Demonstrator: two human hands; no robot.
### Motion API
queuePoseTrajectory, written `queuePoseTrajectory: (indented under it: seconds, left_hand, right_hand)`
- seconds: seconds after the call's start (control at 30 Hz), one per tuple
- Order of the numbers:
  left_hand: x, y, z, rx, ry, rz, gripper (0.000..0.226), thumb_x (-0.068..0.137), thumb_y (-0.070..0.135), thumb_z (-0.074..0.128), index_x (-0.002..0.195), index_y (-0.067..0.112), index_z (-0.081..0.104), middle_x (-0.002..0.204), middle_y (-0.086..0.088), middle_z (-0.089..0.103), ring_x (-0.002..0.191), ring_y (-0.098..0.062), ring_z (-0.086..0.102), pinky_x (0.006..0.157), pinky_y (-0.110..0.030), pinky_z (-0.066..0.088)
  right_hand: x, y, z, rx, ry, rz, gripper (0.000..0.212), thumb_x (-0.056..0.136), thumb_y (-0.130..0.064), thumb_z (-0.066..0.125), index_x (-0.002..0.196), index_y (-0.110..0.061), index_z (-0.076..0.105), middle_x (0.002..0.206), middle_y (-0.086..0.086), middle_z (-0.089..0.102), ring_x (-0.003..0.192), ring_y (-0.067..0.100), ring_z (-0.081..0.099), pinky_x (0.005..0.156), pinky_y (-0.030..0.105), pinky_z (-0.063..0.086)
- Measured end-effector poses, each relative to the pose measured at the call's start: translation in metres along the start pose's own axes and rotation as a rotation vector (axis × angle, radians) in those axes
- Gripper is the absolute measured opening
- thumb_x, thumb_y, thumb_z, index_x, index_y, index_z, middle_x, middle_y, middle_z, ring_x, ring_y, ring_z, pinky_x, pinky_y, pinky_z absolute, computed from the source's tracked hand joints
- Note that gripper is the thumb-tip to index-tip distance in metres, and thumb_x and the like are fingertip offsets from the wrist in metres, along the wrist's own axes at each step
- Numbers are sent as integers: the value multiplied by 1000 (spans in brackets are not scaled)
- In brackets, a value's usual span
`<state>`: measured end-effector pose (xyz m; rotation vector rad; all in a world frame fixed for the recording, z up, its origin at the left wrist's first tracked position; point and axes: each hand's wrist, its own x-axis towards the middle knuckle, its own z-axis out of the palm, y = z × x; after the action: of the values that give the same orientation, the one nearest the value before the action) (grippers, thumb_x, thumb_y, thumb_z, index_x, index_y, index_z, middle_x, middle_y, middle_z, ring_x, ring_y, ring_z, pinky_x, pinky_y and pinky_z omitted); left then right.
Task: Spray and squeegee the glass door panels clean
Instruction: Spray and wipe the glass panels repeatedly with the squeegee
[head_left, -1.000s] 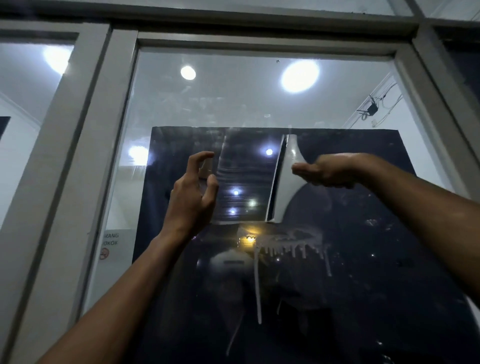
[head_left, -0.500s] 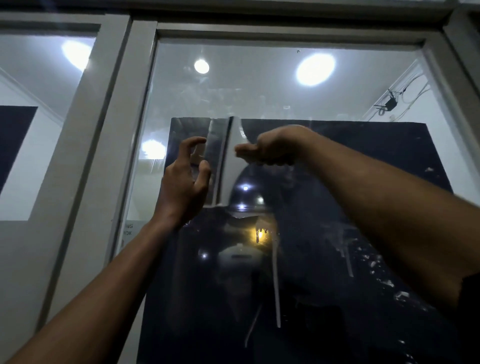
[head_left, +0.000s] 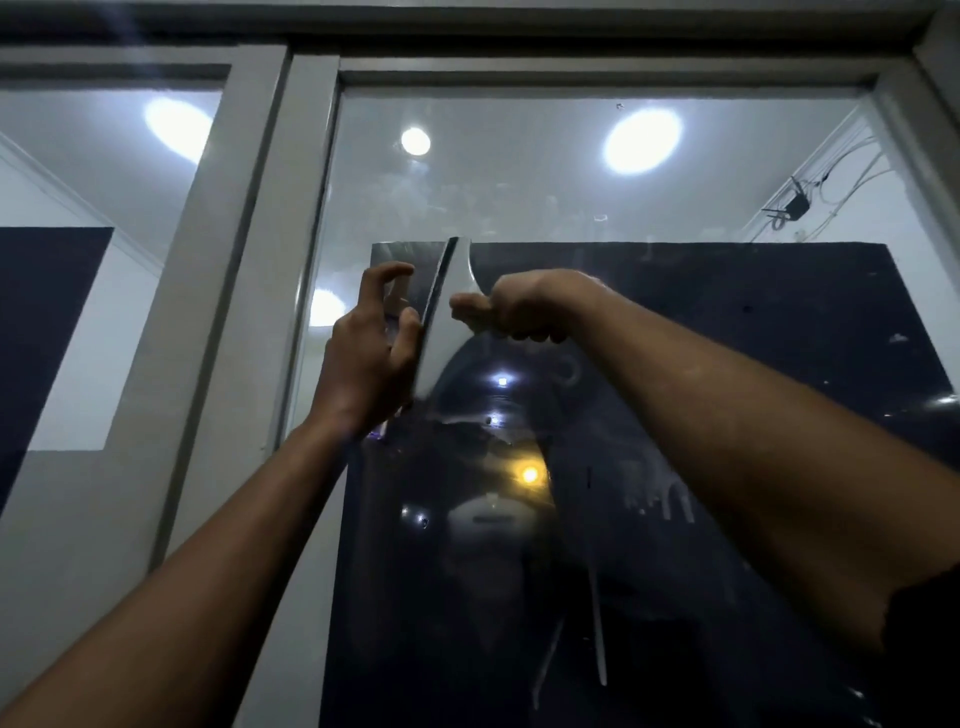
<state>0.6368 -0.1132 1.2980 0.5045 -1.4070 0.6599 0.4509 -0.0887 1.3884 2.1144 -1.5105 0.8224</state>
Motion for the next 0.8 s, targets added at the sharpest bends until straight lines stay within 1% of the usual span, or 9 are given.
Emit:
queuePoseTrajectory:
  seconds: [0.17,0.3,0.37,0.43,0.5,0.6,0.67,0.73,0.8]
  left_hand:
    - [0,0,-10,-23,3,-27,37,102,18,47,139,22,42,92,-13,67,62,-24,64,58,-38,52]
    - [-4,-2,-21,-18,-32,-20,39,102,17,47,141,21,41,95,-18,66,64,-27,64,60,-45,55]
    - [-4,-6,-26,11,-13,-24,39,102,18,48,140,23,42,96,-18,67,68,-25,63,59,-35,52]
    - [-5,-9,-30,35,6,-26,39,102,17,49,140,21,43,96,-17,67,69,-18,59,57,-15,43]
    - [-6,-10,-31,35,-2,-21,39,102,17,48,141,20,42,96,-14,67,69,-12,58,56,-14,42]
    - [-7,-12,-31,4,-20,-13,39,102,19,48,141,21,41,95,-12,67,66,-20,63,55,-27,49]
    - [-8,-13,-30,-1,-16,-16,39,102,20,48,140,22,41,95,-12,67,67,-22,64,57,-31,51]
    - [-12,-12,-31,-7,-6,-23,38,102,18,48,140,22,42,94,-12,66,66,-22,63,56,-30,49]
    - [-17,-10,-32,-7,-8,-31,38,102,16,48,140,19,43,92,-9,64,63,-20,61,53,-26,46]
  right_hand:
    - [-15,42,6,21,-2,81,65,96,-70,35,91,-14,69,58,-1,47,48,17,39,46,26,31]
    - [-13,25,3,18,34,96,43,107,-34,39,103,-4,69,55,-6,53,43,8,45,42,15,34]
    - [0,-5,7,98,56,54,40,108,-32,35,109,-12,69,64,-14,55,47,-2,44,48,6,31]
    - [19,-30,16,98,93,33,51,100,-57,38,104,-19,71,85,-4,59,70,12,55,74,23,45]
    - [34,-40,21,233,187,83,62,91,-72,37,96,-17,66,97,10,57,90,31,57,87,39,44]
    - [26,-30,30,399,238,152,53,93,-67,36,75,-19,50,95,15,48,86,29,46,77,40,38]
    - [6,-20,43,532,245,172,53,97,-61,38,78,-15,56,93,16,56,81,28,57,73,30,41]
    - [-23,-18,66,798,219,211,53,102,-51,42,88,-3,61,80,16,64,53,20,65,52,16,43]
    - [-51,-26,93,1124,141,245,47,103,-43,46,89,1,56,66,15,57,30,16,50,37,17,39]
